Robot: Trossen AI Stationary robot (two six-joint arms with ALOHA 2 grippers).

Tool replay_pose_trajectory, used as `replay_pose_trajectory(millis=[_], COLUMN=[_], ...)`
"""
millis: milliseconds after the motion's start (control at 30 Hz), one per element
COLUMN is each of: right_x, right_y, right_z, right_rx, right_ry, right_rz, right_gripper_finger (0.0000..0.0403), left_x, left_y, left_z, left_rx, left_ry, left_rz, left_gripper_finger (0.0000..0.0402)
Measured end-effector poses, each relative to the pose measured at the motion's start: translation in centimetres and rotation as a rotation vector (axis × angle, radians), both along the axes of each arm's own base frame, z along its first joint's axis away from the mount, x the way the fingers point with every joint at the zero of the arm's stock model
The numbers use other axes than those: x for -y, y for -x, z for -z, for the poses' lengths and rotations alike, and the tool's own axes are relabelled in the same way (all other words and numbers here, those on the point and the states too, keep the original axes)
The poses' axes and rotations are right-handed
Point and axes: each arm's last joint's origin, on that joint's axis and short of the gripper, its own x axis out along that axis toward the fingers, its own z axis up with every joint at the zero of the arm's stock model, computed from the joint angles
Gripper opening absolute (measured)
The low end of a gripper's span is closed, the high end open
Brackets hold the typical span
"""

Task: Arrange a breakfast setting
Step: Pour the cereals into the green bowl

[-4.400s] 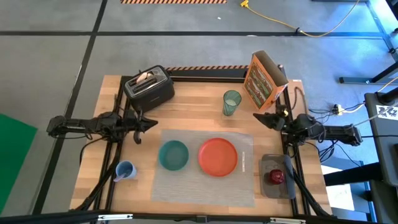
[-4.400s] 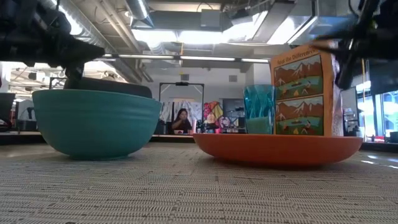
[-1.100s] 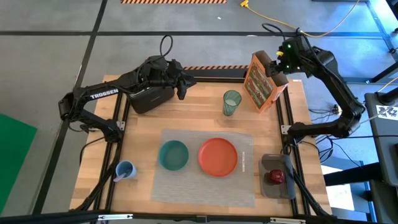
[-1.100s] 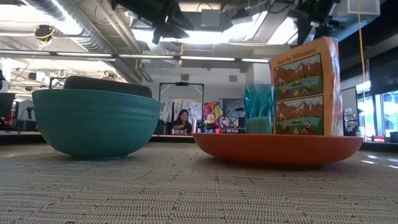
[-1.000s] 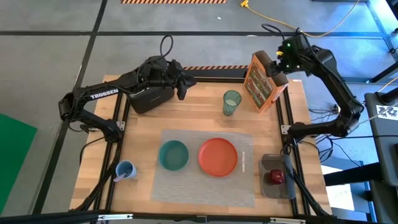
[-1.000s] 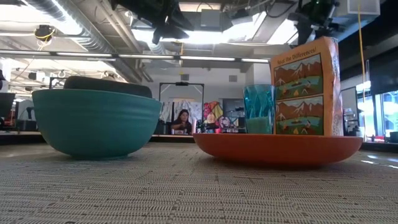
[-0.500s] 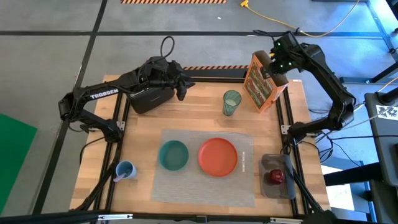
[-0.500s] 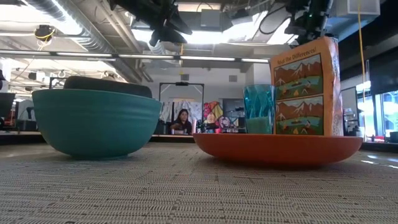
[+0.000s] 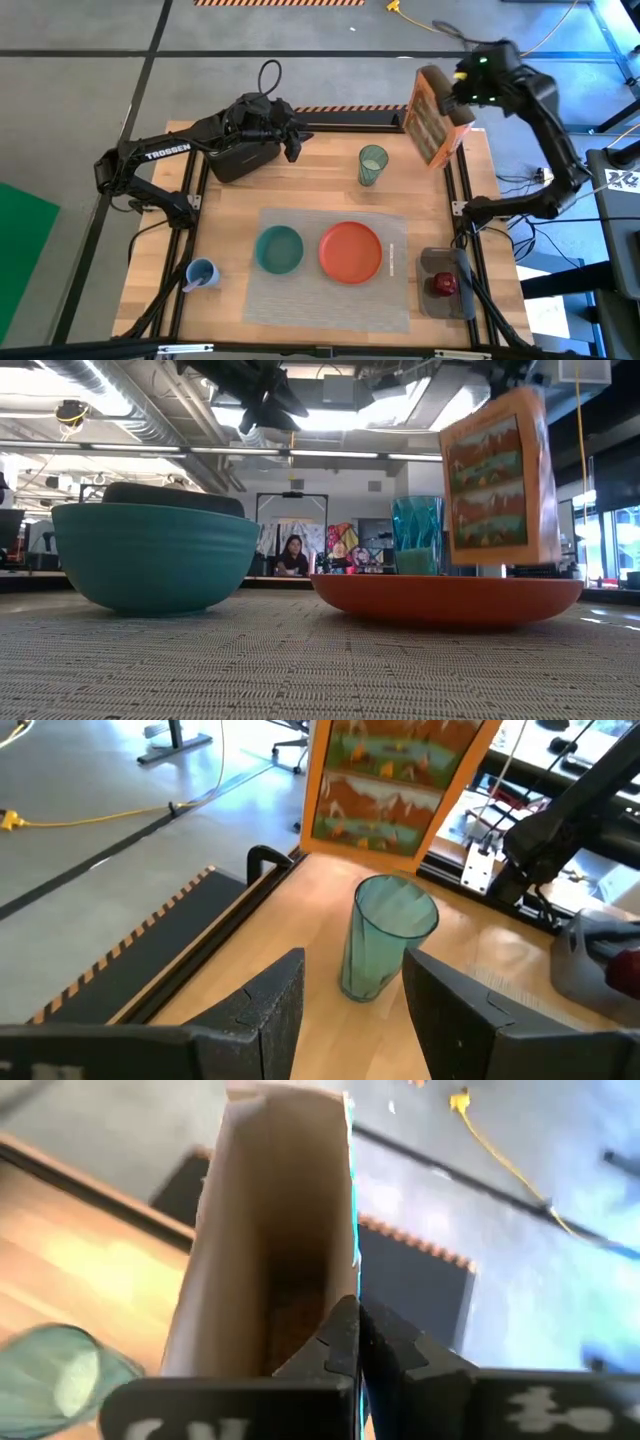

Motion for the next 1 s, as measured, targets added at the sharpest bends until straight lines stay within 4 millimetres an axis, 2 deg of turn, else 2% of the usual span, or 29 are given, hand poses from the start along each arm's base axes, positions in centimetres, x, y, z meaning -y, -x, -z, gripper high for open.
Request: replay_pose_trajectory(millis=[333,567,833,1000], right_x=[-3.0,-5.9,-7.0,-7.2], right_y=[1.4,2.2,2.0,0.0], right_z=[-6.2,-10.1,-12.5,-13.1], right_rx=[0.238,0.508,0.756,0.824], right_ry=[0.176,0.253,0.261,0.251], right_rz=[-0.178,-0.477,-0.756,-0.878], right_gripper_finger=[0.0,0.0,0.0,0.0], left_x=[0.4,1.3,2.9,4.2], left_y=[-0.4,-0.9,-1.5,-0.4], left_z=[-0.3,-0.7,-2.1,-3.6], left_rx=[0.029,0.026,0.088,0.138], left_ry=[-0.035,-0.151,-0.329,-0.348], left_rz=[0.035,0.053,0.114,0.135], left_gripper_finger=[0.0165,0.0165,0.0165,0.0165])
